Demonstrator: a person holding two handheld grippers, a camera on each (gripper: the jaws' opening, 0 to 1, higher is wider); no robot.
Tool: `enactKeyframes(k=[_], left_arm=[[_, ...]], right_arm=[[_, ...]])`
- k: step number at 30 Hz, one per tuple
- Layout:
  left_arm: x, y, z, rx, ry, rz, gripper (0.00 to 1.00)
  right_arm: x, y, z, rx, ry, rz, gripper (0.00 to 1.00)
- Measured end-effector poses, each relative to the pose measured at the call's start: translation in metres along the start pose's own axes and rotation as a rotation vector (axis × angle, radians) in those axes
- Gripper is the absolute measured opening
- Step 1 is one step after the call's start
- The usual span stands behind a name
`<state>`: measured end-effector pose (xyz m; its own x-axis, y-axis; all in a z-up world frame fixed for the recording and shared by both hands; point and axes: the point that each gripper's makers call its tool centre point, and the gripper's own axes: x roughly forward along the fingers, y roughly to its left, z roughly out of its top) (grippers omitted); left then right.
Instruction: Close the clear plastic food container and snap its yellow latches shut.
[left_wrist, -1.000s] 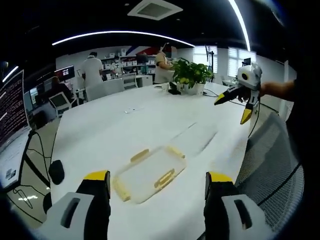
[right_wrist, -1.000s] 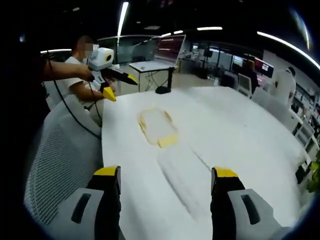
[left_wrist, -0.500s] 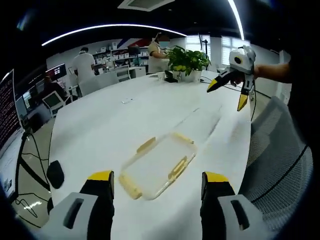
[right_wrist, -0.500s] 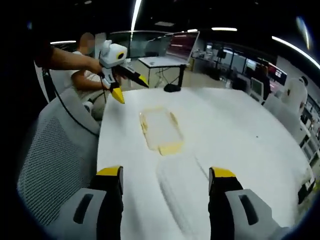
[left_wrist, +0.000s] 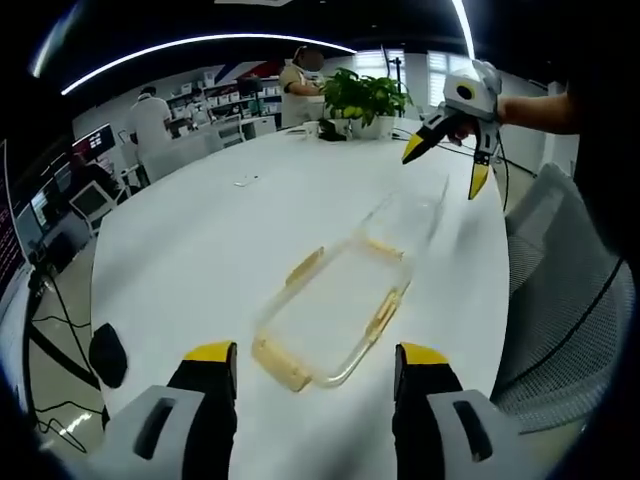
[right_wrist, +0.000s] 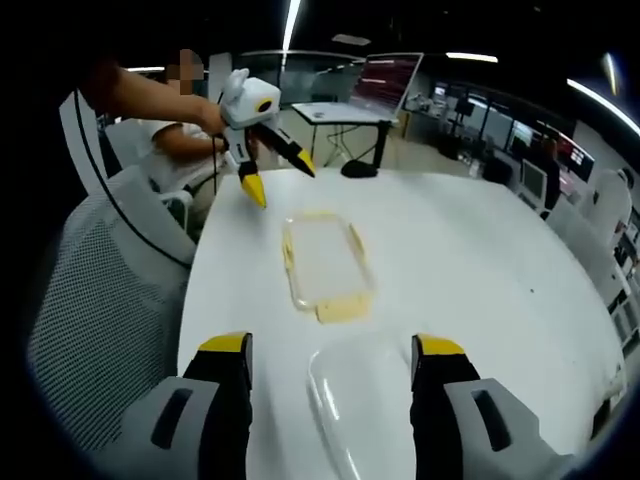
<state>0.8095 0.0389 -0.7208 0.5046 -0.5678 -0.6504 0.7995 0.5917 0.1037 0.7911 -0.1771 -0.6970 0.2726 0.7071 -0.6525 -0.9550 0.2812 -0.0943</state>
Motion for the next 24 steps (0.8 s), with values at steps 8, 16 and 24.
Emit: enactKeyframes(k=[8, 16, 24], left_arm=[[0.011, 0.008, -0.01, 0.046, 0.045, -0.04, 0.54], [0.018, 0.018, -0.016, 0.111, 0.101, -0.083, 0.5], [0.025, 0.026, -0.021, 0.186, 0.146, -0.13, 0.43]], right_arm=[[0.016, -0.007, 0.004, -0.008, 0.02, 0.022, 0.59], [0.03, -0.011, 0.009, -0.02, 0.044, 0.048, 0.58], [0.043, -0.014, 0.01, -0.032, 0.073, 0.064, 0.55]])
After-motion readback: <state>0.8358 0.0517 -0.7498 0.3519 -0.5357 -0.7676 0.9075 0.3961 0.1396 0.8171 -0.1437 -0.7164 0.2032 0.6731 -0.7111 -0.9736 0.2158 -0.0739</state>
